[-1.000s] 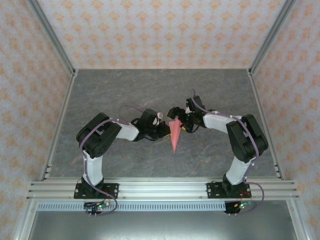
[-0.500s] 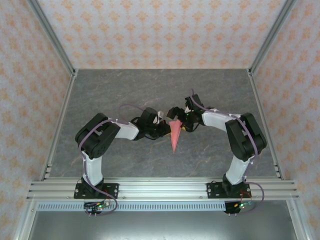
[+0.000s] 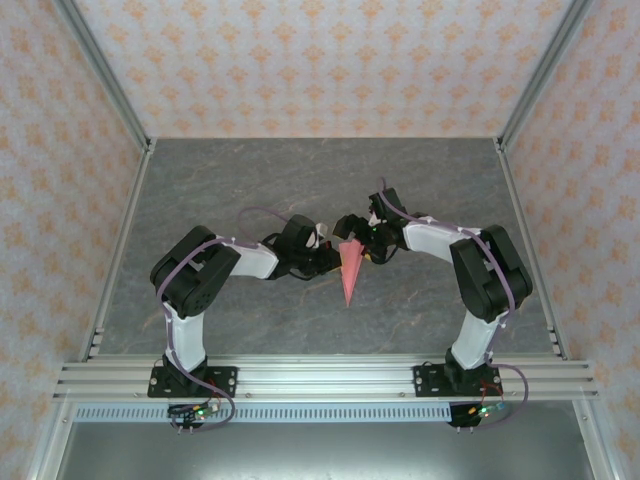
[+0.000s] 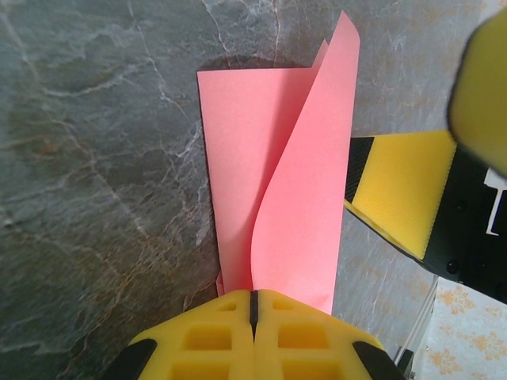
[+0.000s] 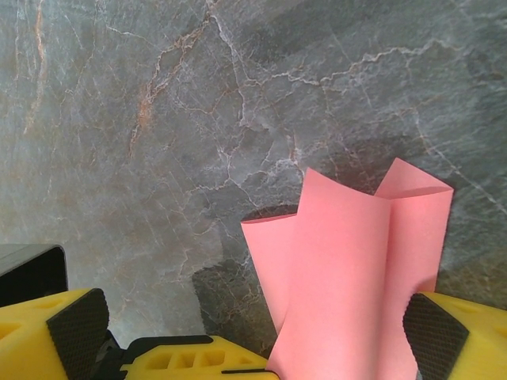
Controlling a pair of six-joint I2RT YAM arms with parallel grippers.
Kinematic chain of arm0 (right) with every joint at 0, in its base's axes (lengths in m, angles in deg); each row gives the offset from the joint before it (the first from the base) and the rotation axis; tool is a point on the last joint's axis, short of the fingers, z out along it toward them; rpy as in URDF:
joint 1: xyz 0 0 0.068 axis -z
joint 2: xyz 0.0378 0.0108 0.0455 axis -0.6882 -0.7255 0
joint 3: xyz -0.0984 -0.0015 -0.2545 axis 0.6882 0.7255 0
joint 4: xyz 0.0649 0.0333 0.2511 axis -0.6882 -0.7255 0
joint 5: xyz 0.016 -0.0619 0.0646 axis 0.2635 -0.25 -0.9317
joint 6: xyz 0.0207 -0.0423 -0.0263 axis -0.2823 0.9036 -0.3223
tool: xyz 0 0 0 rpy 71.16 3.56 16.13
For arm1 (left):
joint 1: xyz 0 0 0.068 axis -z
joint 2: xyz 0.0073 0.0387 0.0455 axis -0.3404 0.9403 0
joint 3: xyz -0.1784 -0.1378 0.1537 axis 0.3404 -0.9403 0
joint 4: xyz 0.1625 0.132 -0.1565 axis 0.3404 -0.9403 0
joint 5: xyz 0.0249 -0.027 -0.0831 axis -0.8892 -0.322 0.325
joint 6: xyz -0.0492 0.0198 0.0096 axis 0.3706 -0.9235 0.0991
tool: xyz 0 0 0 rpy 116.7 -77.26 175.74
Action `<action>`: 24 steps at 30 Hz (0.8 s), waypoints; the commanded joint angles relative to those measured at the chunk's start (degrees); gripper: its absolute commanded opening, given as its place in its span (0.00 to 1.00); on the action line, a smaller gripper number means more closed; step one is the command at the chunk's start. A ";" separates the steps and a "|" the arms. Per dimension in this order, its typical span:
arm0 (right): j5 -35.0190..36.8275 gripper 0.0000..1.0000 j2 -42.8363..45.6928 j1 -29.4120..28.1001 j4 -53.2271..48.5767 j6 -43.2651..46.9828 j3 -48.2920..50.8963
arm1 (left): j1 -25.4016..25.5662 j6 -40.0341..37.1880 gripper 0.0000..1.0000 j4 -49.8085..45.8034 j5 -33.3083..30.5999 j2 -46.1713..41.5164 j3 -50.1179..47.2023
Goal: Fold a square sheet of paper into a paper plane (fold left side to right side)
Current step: Fold the wing for the fifth time at the center of the table.
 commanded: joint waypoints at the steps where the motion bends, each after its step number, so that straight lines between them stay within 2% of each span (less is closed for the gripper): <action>1: 2.20 1.00 -2.13 -0.50 -5.09 0.86 -0.32 | -0.28 -1.82 0.00 -0.94 -1.65 -1.39 1.66; 24: 1.76 1.00 -2.20 -0.86 -5.16 1.18 -0.67 | -0.27 -2.62 0.00 -1.60 -1.30 2.77 2.43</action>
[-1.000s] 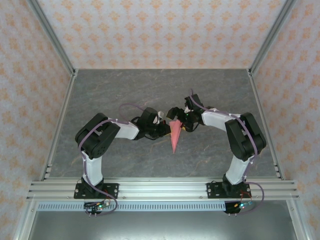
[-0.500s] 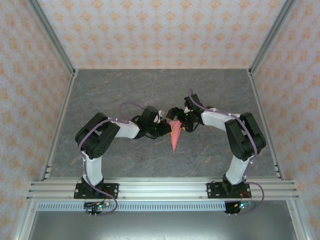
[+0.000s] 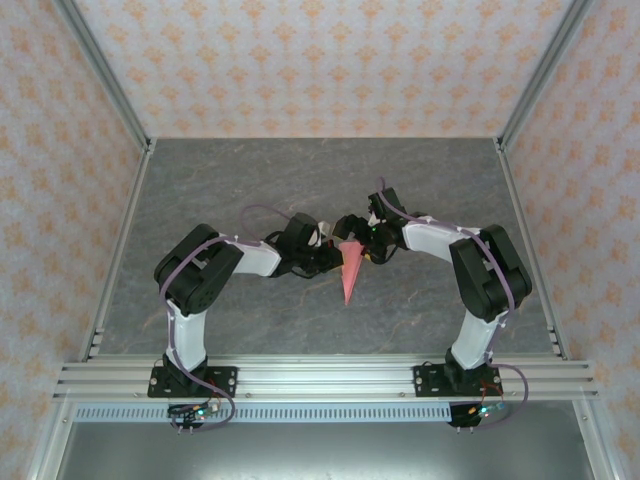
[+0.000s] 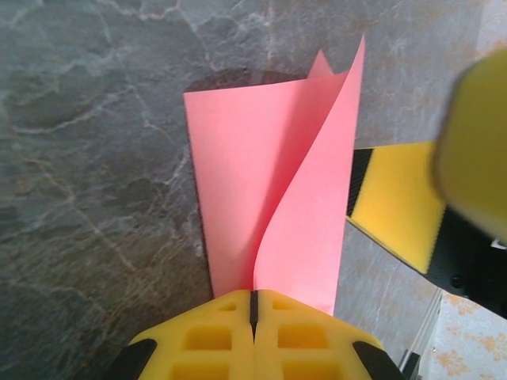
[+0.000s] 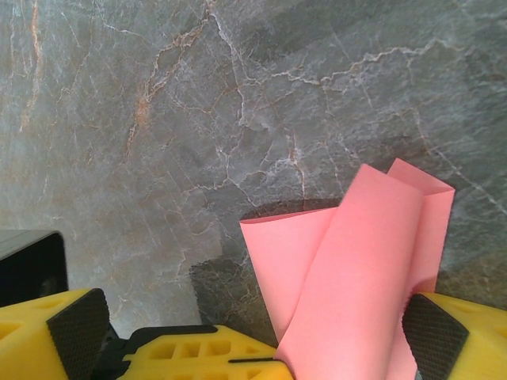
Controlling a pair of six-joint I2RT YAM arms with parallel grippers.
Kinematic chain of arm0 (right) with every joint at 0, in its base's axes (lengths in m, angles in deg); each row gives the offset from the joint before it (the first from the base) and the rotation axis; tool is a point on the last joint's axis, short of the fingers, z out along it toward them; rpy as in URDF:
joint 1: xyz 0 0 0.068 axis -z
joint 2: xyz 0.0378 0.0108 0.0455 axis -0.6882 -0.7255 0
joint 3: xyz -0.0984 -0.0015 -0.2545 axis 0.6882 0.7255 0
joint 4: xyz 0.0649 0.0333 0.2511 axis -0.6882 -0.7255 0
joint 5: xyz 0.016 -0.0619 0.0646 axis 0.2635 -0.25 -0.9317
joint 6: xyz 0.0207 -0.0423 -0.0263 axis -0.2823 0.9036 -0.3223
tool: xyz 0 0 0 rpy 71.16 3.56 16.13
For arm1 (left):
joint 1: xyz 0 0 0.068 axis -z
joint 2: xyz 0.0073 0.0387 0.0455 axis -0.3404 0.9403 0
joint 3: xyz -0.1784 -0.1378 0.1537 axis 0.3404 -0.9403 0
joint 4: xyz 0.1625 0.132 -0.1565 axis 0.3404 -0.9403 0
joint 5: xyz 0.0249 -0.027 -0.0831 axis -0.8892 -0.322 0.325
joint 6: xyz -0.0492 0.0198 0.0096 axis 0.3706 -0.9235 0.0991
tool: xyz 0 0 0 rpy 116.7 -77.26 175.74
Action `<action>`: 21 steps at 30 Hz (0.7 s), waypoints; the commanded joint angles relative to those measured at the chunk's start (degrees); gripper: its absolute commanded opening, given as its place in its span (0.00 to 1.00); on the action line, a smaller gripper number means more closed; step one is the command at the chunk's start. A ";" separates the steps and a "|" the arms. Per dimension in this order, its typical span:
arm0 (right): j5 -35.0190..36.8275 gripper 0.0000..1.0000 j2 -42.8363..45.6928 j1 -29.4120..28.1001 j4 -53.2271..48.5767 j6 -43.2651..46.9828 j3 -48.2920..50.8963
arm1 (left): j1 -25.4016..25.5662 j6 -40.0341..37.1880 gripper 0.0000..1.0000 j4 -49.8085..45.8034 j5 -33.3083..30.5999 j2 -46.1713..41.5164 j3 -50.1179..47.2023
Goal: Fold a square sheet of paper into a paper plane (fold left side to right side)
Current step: Fold the wing for the fifth time at the center of the table.
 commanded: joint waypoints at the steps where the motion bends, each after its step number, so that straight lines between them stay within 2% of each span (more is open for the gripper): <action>1: 1.48 1.00 -2.02 -0.75 -4.70 0.80 -0.36 | -0.29 -1.23 0.00 -0.75 -1.32 1.13 0.48; 9: 0.75 1.00 -0.27 -0.76 -2.88 0.32 -0.32 | -0.29 -1.19 0.00 -0.85 -1.39 1.97 0.27; 18: 9.34 1.00 9.70 -0.62 -7.71 2.77 -1.38 | -0.20 -1.23 0.00 -1.34 -1.32 2.92 0.36; 19: 9.65 0.98 10.30 -0.65 -8.08 2.91 -1.10 | -0.20 -1.21 0.00 -1.42 -1.33 2.89 0.32; 21: 8.50 0.87 10.91 -0.59 -7.43 2.66 -0.23 | -0.25 -1.25 0.00 -1.49 -1.41 2.75 0.25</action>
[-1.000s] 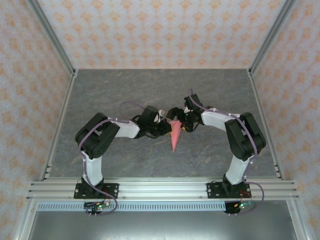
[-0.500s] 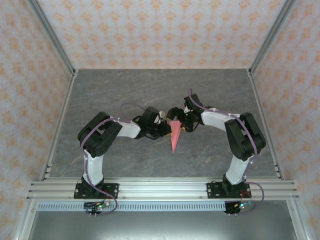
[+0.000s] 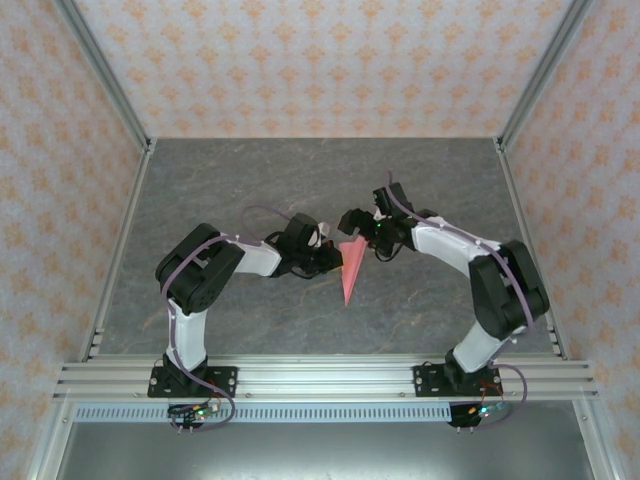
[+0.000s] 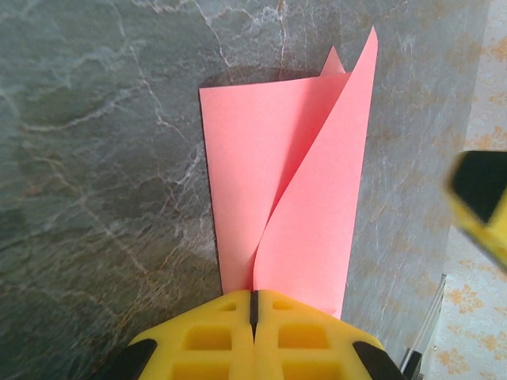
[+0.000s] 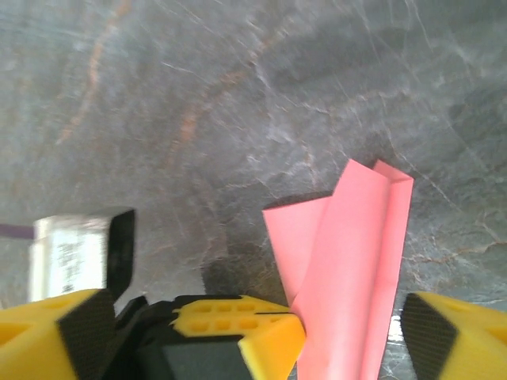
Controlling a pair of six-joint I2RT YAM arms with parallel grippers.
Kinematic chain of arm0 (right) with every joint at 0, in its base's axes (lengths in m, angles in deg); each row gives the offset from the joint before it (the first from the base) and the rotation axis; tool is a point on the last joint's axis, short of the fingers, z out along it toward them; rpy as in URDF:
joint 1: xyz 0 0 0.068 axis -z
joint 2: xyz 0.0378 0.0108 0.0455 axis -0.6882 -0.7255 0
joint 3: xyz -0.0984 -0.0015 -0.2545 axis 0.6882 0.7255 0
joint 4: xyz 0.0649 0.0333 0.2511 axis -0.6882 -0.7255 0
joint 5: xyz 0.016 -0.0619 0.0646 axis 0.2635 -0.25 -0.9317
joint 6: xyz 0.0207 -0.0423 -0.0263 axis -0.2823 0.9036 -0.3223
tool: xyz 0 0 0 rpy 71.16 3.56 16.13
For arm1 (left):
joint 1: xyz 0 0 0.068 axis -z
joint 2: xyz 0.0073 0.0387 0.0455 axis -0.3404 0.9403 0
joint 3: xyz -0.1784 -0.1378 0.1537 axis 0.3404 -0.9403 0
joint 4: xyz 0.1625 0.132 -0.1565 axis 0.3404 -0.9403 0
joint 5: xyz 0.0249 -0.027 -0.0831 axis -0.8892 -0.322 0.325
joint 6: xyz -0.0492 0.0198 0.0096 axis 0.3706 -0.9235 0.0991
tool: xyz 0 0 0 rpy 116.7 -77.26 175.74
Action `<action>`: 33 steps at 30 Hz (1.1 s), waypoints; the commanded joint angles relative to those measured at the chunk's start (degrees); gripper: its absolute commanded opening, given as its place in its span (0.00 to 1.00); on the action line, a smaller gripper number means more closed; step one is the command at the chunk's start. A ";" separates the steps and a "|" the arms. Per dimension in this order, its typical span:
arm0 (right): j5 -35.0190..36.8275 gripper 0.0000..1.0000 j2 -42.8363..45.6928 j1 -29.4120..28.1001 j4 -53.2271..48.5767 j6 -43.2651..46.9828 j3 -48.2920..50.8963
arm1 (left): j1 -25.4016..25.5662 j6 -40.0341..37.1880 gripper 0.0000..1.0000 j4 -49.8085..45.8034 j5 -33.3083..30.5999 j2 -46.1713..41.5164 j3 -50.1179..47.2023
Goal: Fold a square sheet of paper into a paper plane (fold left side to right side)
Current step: Fold the wing for the fifth time at the center of the table.
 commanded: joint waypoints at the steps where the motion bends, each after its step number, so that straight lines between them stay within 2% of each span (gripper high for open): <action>1: 0.95 0.78 1.80 -0.22 -1.39 0.15 0.54 | -0.14 -1.17 0.00 -1.64 -1.80 2.07 0.04; 4: -3.75 0.47 0.35 -0.33 1.64 -1.57 1.41 | -0.18 -1.29 0.00 -1.75 -2.02 1.88 -0.07; 7: -4.48 0.14 -1.06 -0.42 1.89 -2.18 1.45 | -0.17 -1.24 0.00 -1.84 -2.02 1.80 -0.05; 9: -3.71 0.00 -1.66 -0.45 1.37 -2.22 1.67 | -0.18 -1.29 0.00 -1.84 -2.10 1.79 -0.05; 23: -3.15 0.00 -5.20 -0.47 0.44 -0.77 3.25 | -0.18 -1.40 0.00 -2.52 -2.71 1.53 -0.08; 33: -3.16 0.00 -6.21 -0.41 3.27 -0.73 4.93 | -0.14 -1.40 0.00 -3.51 -3.41 1.35 -0.06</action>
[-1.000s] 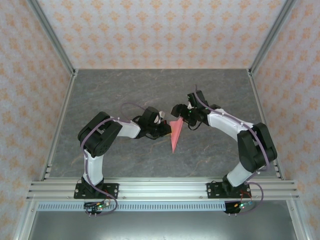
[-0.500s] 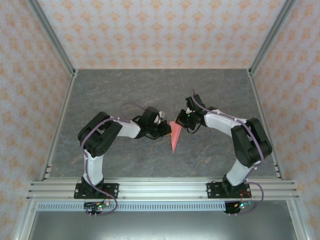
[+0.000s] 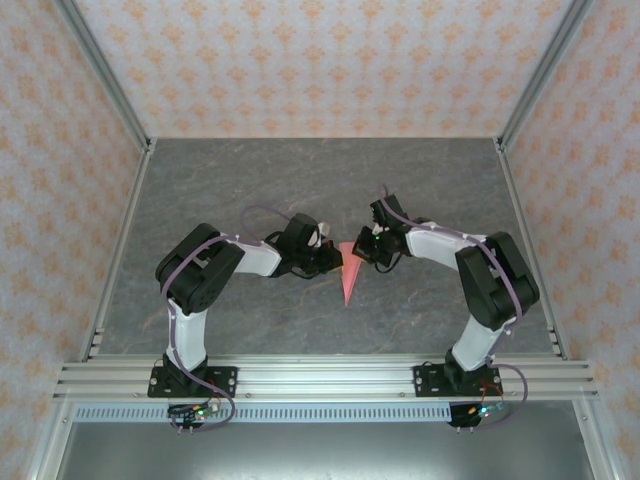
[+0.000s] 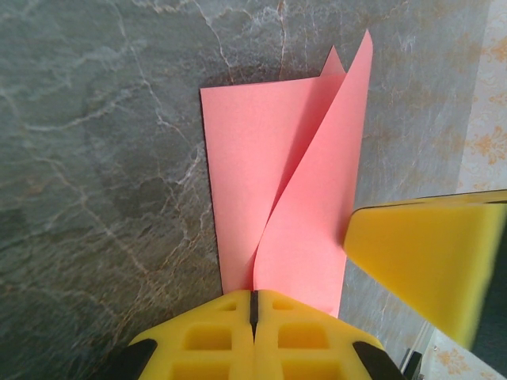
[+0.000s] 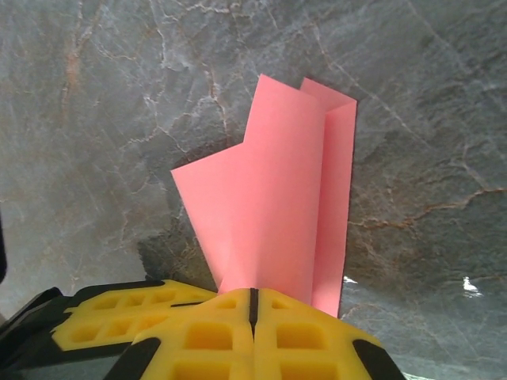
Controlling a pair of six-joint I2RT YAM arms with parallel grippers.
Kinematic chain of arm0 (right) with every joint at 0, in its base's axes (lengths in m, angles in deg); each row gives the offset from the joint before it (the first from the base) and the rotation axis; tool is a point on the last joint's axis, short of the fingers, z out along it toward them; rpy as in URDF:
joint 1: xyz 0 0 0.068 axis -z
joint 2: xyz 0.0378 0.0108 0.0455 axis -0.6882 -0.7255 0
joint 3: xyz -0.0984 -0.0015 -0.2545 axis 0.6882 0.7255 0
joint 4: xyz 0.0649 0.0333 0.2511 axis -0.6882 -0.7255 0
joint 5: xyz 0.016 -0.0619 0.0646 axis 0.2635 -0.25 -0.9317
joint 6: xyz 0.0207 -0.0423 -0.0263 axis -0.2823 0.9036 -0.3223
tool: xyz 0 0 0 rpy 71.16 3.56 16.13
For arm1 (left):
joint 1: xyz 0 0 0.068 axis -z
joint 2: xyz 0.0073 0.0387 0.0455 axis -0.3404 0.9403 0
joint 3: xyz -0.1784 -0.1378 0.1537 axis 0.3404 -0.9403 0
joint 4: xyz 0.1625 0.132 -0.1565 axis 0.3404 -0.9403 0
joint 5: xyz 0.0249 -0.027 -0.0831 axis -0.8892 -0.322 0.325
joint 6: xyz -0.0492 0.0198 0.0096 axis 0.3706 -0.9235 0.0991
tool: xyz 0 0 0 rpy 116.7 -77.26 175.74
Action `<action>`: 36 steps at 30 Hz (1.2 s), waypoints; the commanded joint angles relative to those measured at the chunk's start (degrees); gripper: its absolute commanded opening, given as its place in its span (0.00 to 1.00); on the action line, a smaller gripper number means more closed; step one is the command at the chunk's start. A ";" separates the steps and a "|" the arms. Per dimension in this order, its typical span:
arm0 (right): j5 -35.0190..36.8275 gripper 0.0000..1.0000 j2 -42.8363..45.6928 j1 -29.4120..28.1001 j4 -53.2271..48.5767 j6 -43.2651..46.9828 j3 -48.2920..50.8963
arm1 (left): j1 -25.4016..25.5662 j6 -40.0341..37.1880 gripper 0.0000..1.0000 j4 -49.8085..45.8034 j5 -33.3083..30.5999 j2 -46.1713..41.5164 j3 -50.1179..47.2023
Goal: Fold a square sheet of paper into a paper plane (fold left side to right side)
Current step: Fold the wing for the fifth time at the center of the table.
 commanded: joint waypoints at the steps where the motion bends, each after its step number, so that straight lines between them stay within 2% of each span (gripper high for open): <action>1: 0.38 0.00 -0.78 -0.33 1.88 0.89 0.95 | -0.15 -1.40 0.00 -3.57 -3.35 1.35 -0.09; 14: 0.73 0.00 -2.35 -0.32 1.64 0.67 1.83 | -0.18 -1.30 0.00 -4.41 -3.52 1.33 -0.22; 24: 2.93 0.00 -3.16 -0.31 -3.90 2.61 2.53 | -0.18 -1.32 0.01 -4.44 -3.44 0.42 -0.43; 32: 3.27 0.00 -4.51 -0.27 -4.17 2.83 3.59 | -0.27 -3.44 0.19 -9.22 -5.28 -6.74 -0.17; 36: 3.47 0.00 -4.35 -0.31 -4.35 3.00 3.42 | -0.27 -5.53 0.33 -14.03 -7.21 -11.72 -0.57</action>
